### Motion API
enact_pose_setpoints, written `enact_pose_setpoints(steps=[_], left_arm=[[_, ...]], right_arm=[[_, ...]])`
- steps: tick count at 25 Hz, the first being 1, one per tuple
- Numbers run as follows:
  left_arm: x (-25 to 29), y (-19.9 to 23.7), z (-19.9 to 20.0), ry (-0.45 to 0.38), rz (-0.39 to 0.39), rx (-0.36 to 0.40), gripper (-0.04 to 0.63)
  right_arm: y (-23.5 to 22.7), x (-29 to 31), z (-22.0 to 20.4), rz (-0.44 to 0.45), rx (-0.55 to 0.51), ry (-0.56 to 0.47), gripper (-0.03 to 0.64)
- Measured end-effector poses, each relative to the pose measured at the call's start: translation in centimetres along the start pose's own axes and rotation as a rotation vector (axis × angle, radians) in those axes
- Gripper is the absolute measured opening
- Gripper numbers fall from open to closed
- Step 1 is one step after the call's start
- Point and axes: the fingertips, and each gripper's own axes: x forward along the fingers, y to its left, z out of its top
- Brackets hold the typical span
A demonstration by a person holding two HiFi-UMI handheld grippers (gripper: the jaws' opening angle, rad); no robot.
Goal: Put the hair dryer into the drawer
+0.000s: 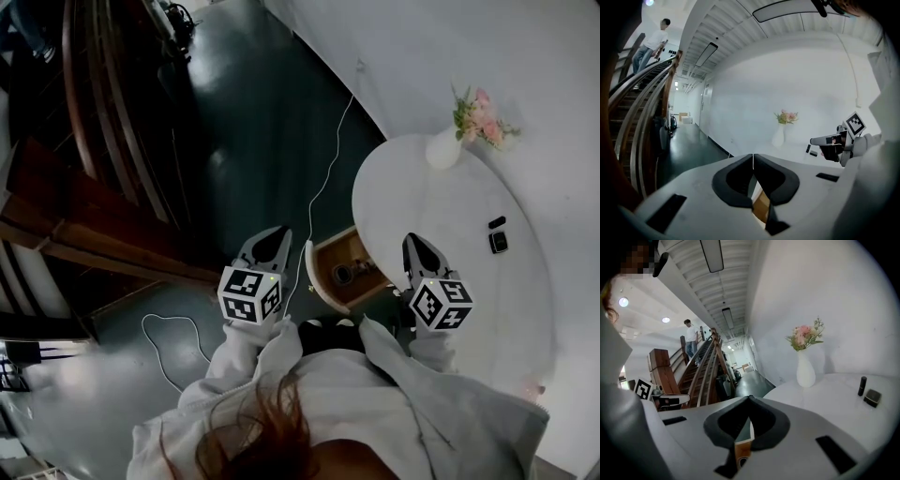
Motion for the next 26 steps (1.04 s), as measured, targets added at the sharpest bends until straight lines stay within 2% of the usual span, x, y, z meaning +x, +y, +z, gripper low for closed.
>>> enact_pose_setpoints(steps=[9,15,20,26], left_arm=[[0.3,-0.9,-1.2,0.031,-0.015,-0.019,0.02],[0.4,-2.0,-1.0,0.016,-0.038,-0.007,0.02],[1.1,-2.4,-0.7,0.009,-0.024,-0.008,0.02],[1.5,-3.1,-0.4,-0.001,-0.036,0.001,0.02]], right_arm=[[-0.4,-0.9,-0.9,-0.042,-0.013,0.021,0.049],[-0.4,-1.3,-1.6,-0.053,0.003,0.035,0.049],[-0.7,-1.4,-1.9,-0.064,0.02,0.034,0.049],[0.0,-1.1,-2.1,-0.043,0.009,0.038,0.049]])
